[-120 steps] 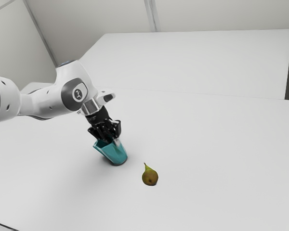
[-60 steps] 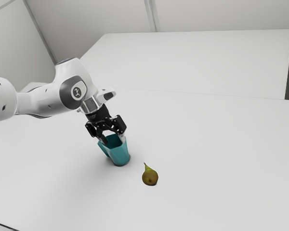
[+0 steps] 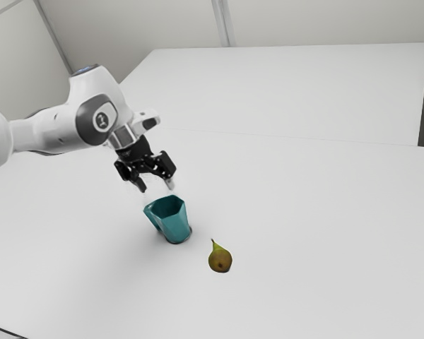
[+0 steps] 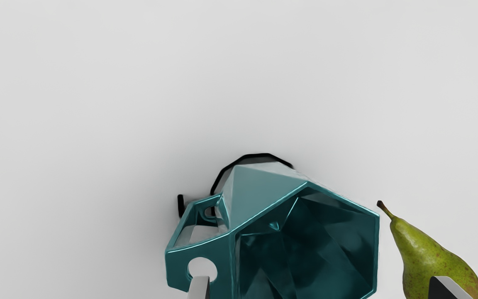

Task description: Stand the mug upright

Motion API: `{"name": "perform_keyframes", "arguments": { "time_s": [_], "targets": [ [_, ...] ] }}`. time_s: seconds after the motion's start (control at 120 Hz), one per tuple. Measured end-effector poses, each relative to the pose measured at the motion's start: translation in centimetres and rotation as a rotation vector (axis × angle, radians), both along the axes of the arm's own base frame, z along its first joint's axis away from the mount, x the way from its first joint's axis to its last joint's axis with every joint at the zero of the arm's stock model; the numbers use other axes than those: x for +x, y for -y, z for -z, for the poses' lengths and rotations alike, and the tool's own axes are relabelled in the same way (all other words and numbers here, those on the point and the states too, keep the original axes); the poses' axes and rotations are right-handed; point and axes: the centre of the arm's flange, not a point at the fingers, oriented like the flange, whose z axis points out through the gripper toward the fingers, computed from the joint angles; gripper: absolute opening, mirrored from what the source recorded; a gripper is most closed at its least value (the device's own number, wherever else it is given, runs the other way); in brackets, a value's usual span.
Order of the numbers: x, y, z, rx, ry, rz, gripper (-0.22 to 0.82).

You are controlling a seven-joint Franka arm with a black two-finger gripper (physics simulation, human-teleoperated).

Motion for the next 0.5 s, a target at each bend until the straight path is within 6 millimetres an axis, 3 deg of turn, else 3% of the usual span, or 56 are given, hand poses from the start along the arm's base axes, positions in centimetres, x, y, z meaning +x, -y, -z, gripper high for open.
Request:
{"name": "perform_keyframes", "arguments": {
  "time_s": [0.1, 0.217, 0.367, 0.5],
  "targets": [
    [3.8, -0.6, -3.3, 0.044, 0.066, 0.026, 0.58],
    [6.5, -2.7, -9.4, 0.083, 0.146, 0.054, 0.58],
    [6.1, -7.6, -15.9, 0.131, 0.188, 0.051, 0.58],
    [5.2, -9.5, -16.8, 0.151, 0.152, 0.075, 0.58]
  ]
}}
